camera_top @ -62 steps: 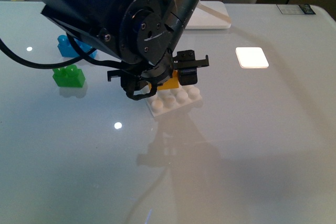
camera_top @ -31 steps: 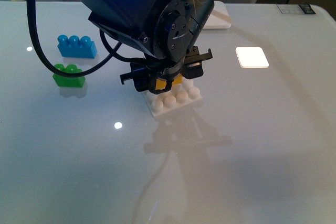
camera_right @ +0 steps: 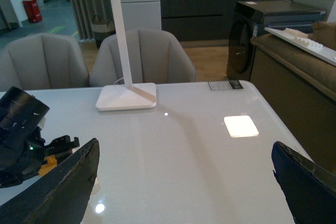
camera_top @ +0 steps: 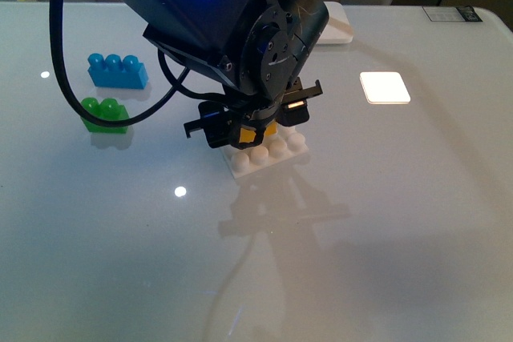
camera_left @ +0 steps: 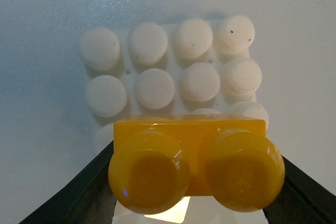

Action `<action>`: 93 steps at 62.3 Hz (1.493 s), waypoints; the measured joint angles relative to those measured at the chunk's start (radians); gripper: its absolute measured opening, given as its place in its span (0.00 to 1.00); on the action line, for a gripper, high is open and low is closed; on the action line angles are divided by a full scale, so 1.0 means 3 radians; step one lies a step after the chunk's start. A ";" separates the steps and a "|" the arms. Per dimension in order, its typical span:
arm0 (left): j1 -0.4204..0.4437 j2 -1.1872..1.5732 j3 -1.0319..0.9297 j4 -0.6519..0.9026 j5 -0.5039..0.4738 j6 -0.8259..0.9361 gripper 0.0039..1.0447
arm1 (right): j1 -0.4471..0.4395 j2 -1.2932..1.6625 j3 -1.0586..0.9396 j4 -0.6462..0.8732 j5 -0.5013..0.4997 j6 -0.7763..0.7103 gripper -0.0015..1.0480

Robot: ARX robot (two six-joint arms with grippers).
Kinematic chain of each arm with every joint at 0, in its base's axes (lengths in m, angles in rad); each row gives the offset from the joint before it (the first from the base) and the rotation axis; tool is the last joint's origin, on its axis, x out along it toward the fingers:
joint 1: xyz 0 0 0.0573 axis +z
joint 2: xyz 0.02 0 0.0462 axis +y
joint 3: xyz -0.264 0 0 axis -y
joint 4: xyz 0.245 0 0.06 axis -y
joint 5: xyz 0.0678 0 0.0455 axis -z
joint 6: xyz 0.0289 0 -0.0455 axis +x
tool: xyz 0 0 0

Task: Insert yellow block into base center

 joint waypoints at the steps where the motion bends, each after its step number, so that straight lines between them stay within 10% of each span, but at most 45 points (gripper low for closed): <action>1: -0.0001 0.0000 0.0004 -0.0004 0.0001 -0.0003 0.61 | 0.0001 0.0000 0.0000 0.0000 0.0000 0.0000 0.92; 93: -0.0071 0.0112 0.0146 -0.0022 0.0100 -0.0174 0.61 | 0.0001 0.0000 0.0000 0.0000 0.0000 0.0000 0.92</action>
